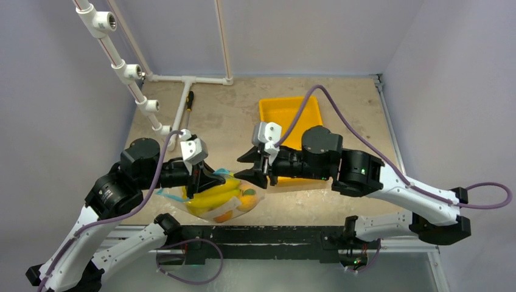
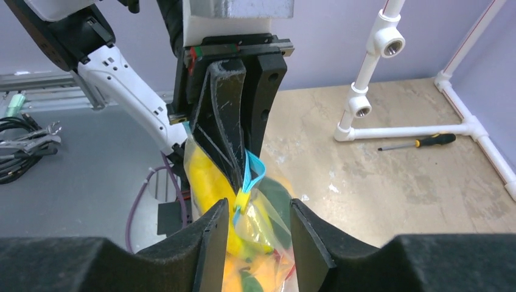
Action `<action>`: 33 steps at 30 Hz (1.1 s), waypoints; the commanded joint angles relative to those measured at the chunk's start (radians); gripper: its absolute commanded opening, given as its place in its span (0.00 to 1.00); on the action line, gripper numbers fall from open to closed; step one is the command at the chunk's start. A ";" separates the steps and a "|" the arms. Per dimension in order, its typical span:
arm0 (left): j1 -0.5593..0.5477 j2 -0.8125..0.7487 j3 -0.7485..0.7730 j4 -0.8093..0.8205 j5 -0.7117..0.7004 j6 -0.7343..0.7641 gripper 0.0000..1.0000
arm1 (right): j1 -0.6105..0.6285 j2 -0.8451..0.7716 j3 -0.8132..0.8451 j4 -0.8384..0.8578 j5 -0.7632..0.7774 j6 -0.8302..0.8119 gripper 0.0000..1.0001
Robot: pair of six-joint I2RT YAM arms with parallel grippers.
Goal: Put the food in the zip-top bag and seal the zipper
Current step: Adjust the zipper food storage bag at the center of the board.
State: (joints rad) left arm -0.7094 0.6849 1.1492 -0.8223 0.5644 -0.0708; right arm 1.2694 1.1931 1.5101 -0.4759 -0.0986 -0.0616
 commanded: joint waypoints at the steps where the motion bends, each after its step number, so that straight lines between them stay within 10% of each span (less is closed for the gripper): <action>1: -0.002 -0.010 0.013 0.105 0.032 -0.034 0.00 | -0.001 -0.091 -0.112 0.174 -0.025 0.009 0.45; 33: -0.002 0.005 0.030 0.198 0.105 -0.065 0.00 | -0.001 -0.130 -0.417 0.603 -0.107 -0.016 0.40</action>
State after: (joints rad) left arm -0.7094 0.6964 1.1496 -0.7071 0.6373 -0.1207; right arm 1.2694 1.0687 1.1156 0.0555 -0.1867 -0.0719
